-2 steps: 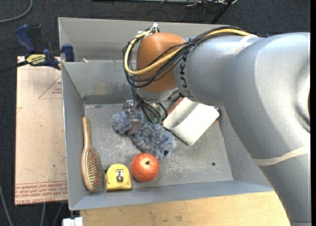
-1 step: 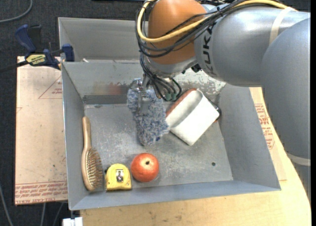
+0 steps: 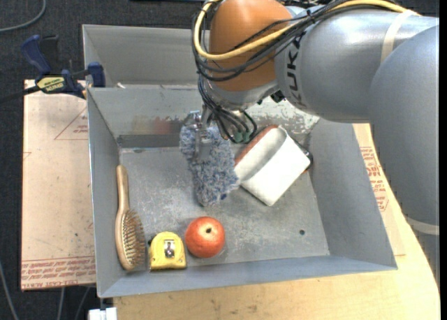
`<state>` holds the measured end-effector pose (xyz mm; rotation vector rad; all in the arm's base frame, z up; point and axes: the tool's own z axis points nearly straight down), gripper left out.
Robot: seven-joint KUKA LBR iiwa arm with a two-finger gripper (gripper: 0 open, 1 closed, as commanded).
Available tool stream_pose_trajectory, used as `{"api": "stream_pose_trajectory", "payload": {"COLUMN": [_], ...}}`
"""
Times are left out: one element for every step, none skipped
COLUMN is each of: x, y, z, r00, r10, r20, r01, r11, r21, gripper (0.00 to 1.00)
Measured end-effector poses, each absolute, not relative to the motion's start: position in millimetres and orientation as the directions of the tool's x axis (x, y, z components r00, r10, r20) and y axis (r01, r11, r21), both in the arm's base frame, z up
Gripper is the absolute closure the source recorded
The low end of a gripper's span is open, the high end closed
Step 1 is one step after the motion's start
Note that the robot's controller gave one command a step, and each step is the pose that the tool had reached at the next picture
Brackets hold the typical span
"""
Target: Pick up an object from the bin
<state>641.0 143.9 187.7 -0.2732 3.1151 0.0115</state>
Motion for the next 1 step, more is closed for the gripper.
{"api": "stream_pose_trajectory", "payload": {"x": [640.1], "y": [142.1], "z": [202.6], "r00": [-0.985], "r10": [-0.171], "r20": [-0.004], "r01": [-0.171], "r11": [0.985], "r21": [0.006], "gripper": [1.00]}}
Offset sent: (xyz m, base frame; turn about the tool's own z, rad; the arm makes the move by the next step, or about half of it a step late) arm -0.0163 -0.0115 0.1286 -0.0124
